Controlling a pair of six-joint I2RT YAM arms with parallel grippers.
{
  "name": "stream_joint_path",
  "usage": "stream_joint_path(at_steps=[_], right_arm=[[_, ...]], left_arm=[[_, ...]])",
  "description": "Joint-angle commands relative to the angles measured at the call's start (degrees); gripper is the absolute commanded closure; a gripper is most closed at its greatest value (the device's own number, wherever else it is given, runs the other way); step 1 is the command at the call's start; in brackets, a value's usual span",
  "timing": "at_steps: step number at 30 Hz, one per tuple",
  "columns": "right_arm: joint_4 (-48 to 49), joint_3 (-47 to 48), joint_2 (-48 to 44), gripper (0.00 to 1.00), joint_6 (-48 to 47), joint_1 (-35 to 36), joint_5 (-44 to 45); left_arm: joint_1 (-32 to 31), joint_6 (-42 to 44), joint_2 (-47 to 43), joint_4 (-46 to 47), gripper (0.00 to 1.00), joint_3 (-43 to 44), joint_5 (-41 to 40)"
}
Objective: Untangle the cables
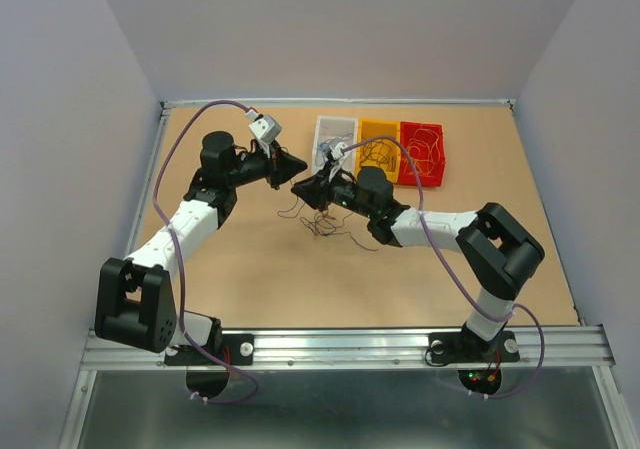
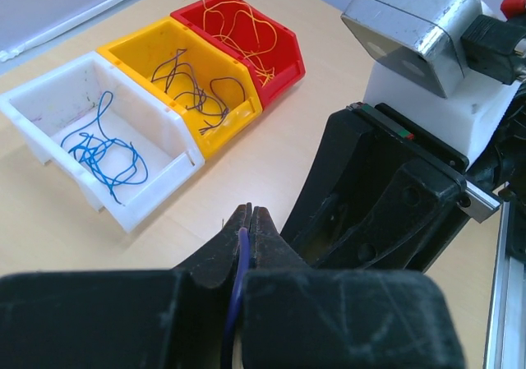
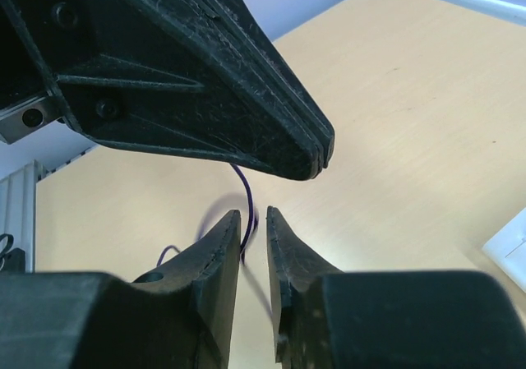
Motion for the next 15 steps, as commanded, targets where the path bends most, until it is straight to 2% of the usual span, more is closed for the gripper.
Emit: stream_joint_path(at_steps=[1, 10, 15], right_arm=[[4.39, -0.67, -0.77, 0.75, -0.81, 0.49, 0.76], [4.83, 0.74, 1.51, 0.71, -0.2, 0.49, -0.12], [5.27, 1.62, 2.48, 0.66, 0.42, 0.49, -0.21]], left_arm=[[-0.18, -0.86, -0.2, 2.95, 1.0, 1.51, 1.7], [-0.18, -1.56, 0.42, 2.95, 1.0, 1.78, 3.02], [-0.09, -1.91, 0.95, 2.95, 1.0, 1.95, 3.99]])
